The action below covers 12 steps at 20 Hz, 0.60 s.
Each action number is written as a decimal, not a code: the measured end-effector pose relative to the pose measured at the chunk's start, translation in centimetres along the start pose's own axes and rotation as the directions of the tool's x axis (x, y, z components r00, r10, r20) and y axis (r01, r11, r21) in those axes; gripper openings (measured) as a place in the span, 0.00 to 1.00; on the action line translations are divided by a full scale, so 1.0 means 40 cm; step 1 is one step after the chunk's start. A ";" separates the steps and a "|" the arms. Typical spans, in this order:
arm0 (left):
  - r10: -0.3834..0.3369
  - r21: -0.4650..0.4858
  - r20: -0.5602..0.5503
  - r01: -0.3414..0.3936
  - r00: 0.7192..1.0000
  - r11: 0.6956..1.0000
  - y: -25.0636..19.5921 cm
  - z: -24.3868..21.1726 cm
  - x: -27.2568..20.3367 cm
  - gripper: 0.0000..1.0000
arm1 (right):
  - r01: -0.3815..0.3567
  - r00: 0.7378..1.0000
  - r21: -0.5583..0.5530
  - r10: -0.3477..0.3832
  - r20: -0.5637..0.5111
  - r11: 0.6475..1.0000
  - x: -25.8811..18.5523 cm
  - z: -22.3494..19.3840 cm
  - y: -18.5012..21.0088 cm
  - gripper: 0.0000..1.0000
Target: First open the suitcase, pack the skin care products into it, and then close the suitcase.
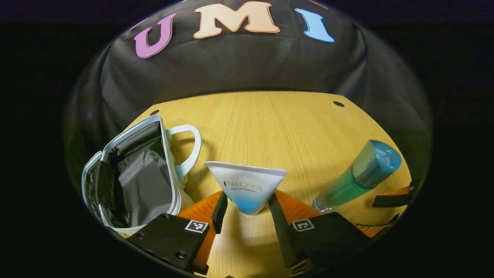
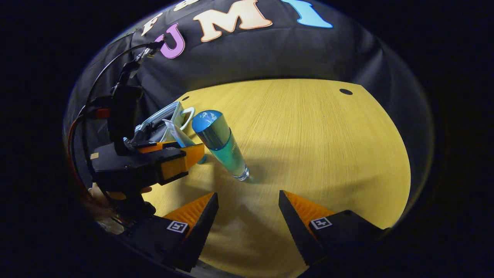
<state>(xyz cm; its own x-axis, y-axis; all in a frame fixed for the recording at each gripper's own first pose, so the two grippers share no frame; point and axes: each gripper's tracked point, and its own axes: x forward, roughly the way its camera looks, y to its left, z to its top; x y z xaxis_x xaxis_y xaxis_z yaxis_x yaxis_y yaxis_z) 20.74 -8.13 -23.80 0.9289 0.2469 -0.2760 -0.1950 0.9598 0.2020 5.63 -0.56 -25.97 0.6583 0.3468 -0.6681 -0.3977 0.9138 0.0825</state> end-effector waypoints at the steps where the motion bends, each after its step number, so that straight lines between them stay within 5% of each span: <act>1: -0.001 0.000 -0.003 0.001 1.000 1.000 0.000 -0.002 0.007 0.62 | -0.006 1.000 -0.008 0.006 0.005 1.000 0.012 0.005 0.003 0.94; 5: -0.041 -0.003 -0.001 0.041 0.999 0.999 -0.014 -0.002 0.013 0.43 | -0.026 1.000 -0.071 0.027 0.013 0.997 0.052 0.006 0.014 0.99; 12: -0.066 -0.068 0.002 0.066 0.998 0.995 0.005 0.058 -0.071 0.39 | -0.070 0.992 -0.116 0.081 0.092 0.991 0.111 0.069 0.053 0.97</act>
<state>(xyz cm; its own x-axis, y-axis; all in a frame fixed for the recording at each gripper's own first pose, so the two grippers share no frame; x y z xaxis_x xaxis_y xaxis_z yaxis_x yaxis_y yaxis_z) 18.78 -8.95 -20.79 0.9402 0.1832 -0.2871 -0.1548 0.9808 0.1187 9.47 3.50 -26.73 0.6800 0.4377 -0.5882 -0.5140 0.8567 0.0432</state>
